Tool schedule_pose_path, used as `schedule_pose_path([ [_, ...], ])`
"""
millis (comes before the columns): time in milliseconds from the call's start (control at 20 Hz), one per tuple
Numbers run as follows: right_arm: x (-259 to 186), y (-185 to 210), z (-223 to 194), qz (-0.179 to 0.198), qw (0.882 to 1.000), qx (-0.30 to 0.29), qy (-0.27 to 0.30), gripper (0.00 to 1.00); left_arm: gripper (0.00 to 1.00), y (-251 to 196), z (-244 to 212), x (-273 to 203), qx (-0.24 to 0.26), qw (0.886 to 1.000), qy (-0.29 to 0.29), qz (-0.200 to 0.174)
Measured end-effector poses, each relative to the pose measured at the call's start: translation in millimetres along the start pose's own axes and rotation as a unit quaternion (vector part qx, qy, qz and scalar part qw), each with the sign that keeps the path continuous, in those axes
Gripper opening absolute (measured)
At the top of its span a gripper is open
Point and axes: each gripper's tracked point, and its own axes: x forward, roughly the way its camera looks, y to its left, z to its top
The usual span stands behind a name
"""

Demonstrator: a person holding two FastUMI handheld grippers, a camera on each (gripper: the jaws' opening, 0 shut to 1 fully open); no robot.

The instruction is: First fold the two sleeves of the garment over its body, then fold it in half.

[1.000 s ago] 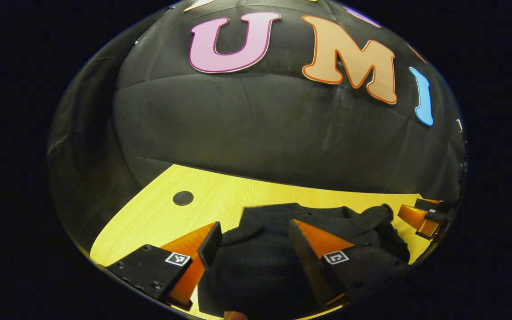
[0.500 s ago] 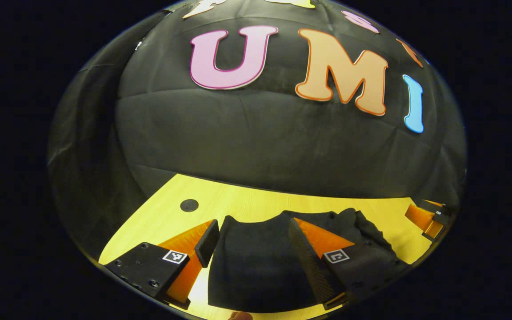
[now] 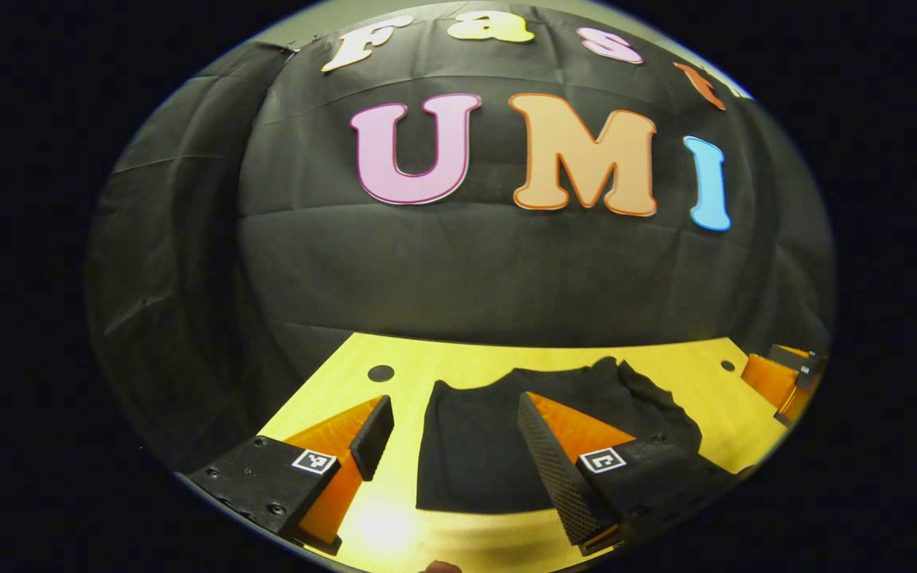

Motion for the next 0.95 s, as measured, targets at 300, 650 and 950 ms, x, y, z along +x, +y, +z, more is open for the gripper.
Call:
schedule_pose_path([
  [300,-56.2,14.1,1.2,0.002,0.999,-0.026,-0.029,0.98,0.95,-17.6,-5.7,-49.3,0.007,1.000,-0.017,-0.020],
  [650,-95.1,4.4,-6.6,-0.020,0.999,-0.028,-0.035,0.98,0.94,5.5,-7.3,-82.9,-0.014,0.999,-0.033,-0.005],
  [950,-114.1,11.2,-15.1,-0.019,0.999,-0.011,-0.034,0.98,0.93,21.2,-14.7,-101.7,-0.052,0.998,-0.033,0.006],
])
